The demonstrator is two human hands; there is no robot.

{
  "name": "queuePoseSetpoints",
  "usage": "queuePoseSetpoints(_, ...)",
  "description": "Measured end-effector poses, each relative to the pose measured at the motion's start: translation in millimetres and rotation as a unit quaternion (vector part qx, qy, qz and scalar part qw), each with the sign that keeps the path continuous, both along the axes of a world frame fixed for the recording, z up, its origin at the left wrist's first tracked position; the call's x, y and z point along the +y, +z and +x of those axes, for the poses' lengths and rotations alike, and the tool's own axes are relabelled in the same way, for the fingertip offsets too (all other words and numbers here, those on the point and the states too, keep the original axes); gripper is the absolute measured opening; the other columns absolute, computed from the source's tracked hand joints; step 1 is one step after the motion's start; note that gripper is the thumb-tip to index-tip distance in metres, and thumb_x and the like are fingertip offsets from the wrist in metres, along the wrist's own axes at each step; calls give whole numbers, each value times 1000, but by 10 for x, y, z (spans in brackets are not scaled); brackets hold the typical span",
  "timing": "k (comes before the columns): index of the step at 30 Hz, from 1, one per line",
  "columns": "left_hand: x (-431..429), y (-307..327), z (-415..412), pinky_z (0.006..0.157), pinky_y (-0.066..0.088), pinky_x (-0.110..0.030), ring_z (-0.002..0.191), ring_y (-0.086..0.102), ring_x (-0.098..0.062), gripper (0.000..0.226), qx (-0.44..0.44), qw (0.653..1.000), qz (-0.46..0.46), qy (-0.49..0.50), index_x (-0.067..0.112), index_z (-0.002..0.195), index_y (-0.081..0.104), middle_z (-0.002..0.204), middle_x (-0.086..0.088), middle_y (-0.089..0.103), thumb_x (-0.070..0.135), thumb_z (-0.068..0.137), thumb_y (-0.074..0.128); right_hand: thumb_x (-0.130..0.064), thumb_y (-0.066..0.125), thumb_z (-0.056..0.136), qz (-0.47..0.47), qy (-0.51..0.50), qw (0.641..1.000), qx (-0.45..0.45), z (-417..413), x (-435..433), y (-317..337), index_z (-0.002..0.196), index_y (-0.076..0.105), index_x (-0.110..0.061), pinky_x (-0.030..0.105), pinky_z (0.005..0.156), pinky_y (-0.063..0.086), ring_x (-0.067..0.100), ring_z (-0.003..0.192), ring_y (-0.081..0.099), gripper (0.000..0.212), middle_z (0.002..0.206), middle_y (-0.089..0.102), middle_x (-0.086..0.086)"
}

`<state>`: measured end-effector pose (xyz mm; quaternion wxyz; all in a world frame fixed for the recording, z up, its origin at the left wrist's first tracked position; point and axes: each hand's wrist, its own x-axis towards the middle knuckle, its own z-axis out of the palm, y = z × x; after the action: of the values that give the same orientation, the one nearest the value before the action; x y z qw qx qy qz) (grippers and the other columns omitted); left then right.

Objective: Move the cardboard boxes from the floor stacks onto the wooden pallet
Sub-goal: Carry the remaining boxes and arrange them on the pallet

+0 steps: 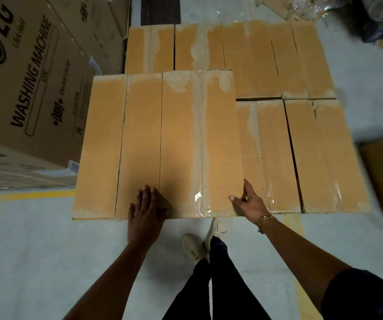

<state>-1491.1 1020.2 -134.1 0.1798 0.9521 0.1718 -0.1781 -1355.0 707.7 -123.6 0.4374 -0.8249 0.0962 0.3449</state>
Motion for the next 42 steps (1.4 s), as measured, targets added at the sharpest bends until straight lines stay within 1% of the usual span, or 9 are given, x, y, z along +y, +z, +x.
queuePoseSetpoints(10, -40, 111, 100, 124, 10, -54, 156, -11, -25, 83, 29, 999, 10, 9, 18, 164, 0, 170, -4, -12, 60, 101, 35, -40, 69, 95, -8, 22, 1000, 16, 168, -19, 44, 159, 22, -39, 28, 98, 42, 18, 112, 55, 80, 125, 58, -7)
queuePoseSetpoints(14, -58, 231, 136, 125, 8, -54, 157, -11, -27, 80, 45, 999, 9, 4, 18, 163, 1, 170, -5, -11, 59, 102, 32, -41, 66, 95, -8, 25, 999, 20, 136, -56, 113, 157, 31, -33, 33, 104, 44, 23, 122, 57, 71, 131, 60, -2)
queuePoseSetpoints(18, -64, 363, 182, 124, 12, -56, 157, -2, -29, 78, 57, 998, 8, -6, 17, 163, 4, 171, -8, -4, 57, 104, 34, -42, 68, 95, 0, 5, 1000, 14, 87, -157, 241, 150, 46, -26, 34, 109, 41, 21, 132, 53, 62, 144, 56, -1)
queuePoseSetpoints(21, -156, 515, 271, 125, 13, -57, 157, 1, -29, 79, 41, 999, -3, -13, 19, 163, 7, 171, -8, -1, 57, 102, 40, -43, 69, 94, 9, -6, 1000, 13, 74, -260, 388, 148, 49, -25, 45, 110, 45, 21, 128, 55, 61, 143, 59, 0)
queuePoseSetpoints(24, -354, 722, 505, 124, 14, -55, 157, 8, -29, 78, 10, 999, -6, -31, 19, 162, 14, 171, -8, 7, 61, 101, 40, -39, 69, 94, 21, -10, 1000, -5, 81, -412, 574, 146, 51, -25, 47, 109, 46, 18, 124, 57, 56, 137, 62, -1)
queuePoseSetpoints(31, -1311, 1277, 1192, 126, 13, -47, 157, 8, -21, 78, -69, 989, -14, -133, 22, 163, 15, 171, -1, 6, 65, 101, 35, -31, 72, 94, 28, -70, 995, -62, 128, -1162, 1004, 143, 54, -24, 31, 103, 46, 14, 113, 62, 53, 139, 62, 2)
queuePoseSetpoints(37, -2554, 1547, 1826, 126, 12, -44, 157, 7, -19, 101, -104, 966, -43, -232, 24, 163, 17, 171, 0, 7, 80, 79, 5, -35, 69, 95, -13, -109, 985, -131, 234, -2326, 1364, 149, 49, -25, 33, 107, 43, 21, 134, 53, 59, 149, 53, 0)
queuePoseSetpoints(39, -3177, 1579, 2002, 126, 13, -44, 157, 7, -19, 98, -106, 958, -45, -261, 25, 163, 15, 171, 1, 7, 81, 82, 7, -38, 68, 96, -31, -135, 978, -156, 232, -2916, 1450, 150, 48, -27, 33, 108, 41, 18, 136, 50, 59, 151, 51, -3)
queuePoseSetpoints(42, -3863, 1595, 2150, 125, 14, -43, 156, 11, -19, 88, -103, 955, -66, -269, 27, 162, 17, 170, 1, 12, 79, 92, 23, -40, 67, 96, -49, -145, 970, -190, 227, -3554, 1559, 151, 47, -27, 34, 113, 38, 16, 140, 46, 59, 153, 48, -4)
